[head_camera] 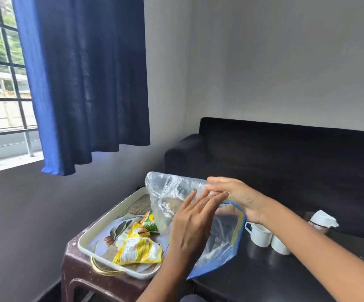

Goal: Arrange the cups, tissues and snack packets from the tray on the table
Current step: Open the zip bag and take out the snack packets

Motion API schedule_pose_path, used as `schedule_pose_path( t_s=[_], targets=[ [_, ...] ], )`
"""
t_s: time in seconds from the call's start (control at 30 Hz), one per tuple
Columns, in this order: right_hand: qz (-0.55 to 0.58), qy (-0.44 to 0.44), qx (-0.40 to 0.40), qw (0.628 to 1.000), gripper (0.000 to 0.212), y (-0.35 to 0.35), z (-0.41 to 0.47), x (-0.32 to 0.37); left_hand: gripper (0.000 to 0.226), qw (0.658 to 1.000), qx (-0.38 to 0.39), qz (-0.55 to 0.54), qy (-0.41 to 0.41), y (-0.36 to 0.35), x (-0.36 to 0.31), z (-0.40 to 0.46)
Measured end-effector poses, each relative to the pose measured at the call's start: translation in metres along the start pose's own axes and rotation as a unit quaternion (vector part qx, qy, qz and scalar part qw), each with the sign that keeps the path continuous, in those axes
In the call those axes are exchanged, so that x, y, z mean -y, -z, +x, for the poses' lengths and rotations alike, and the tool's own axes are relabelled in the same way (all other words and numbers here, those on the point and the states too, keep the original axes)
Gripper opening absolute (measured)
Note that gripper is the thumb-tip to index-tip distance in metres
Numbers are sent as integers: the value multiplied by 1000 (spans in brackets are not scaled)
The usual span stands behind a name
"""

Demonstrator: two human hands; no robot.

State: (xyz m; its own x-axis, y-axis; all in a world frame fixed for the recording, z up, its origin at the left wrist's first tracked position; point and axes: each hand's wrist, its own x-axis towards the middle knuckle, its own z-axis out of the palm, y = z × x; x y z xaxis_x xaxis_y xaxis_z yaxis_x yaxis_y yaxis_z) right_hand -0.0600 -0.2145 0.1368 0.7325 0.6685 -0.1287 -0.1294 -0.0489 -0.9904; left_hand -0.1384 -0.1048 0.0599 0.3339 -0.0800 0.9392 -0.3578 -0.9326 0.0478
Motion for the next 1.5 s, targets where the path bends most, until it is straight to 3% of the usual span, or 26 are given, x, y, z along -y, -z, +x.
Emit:
schedule_pose_path(
  t_s=[0.1,0.23,0.4,0.47,0.57,0.67,0.83,1.0,1.1,1.17,1.23,1.33,1.4,1.43,1.5],
  targets=[
    [70,3,-13,997,35,-5,0,-5,32,998,6,-49,33,3,-1,0],
    [86,28,-28,996,28,-5,-1,-6,35,988,2,-138,66,7,-1,0],
    [-2,87,-96,992,30,-5,-2,-7,46,981,-53,-52,179,7,5,3],
    [-66,107,-65,990,30,-2,-7,-7,69,975,-5,-18,221,7,13,2],
    [-122,100,51,986,31,2,-19,-4,110,959,89,-30,267,6,27,-5],
    [-149,88,127,977,32,1,-25,-2,126,946,131,-74,288,6,36,-10],
    [-227,114,111,961,32,-2,-29,-3,92,936,215,-86,266,3,36,-13],
    [-211,155,46,964,37,-6,-25,-5,43,930,213,-55,294,2,30,-9],
    [-240,202,-14,949,36,-12,-23,0,33,929,205,-23,307,1,27,-8],
    [-298,236,-33,924,33,-15,-23,9,31,936,196,-6,291,2,26,-8],
    [-414,229,-13,881,58,-15,-22,16,23,945,205,-2,255,3,27,-8],
    [-601,150,39,784,103,-12,-18,14,9,964,175,-28,198,7,22,-5],
    [-665,140,28,733,104,-8,-15,-2,23,978,117,-43,165,8,20,-3],
    [-662,157,10,732,95,-7,-14,-11,29,982,85,-60,160,10,18,-2],
    [-605,209,-49,767,79,-6,-16,-27,28,981,51,-96,161,13,17,-2]
  ],
)
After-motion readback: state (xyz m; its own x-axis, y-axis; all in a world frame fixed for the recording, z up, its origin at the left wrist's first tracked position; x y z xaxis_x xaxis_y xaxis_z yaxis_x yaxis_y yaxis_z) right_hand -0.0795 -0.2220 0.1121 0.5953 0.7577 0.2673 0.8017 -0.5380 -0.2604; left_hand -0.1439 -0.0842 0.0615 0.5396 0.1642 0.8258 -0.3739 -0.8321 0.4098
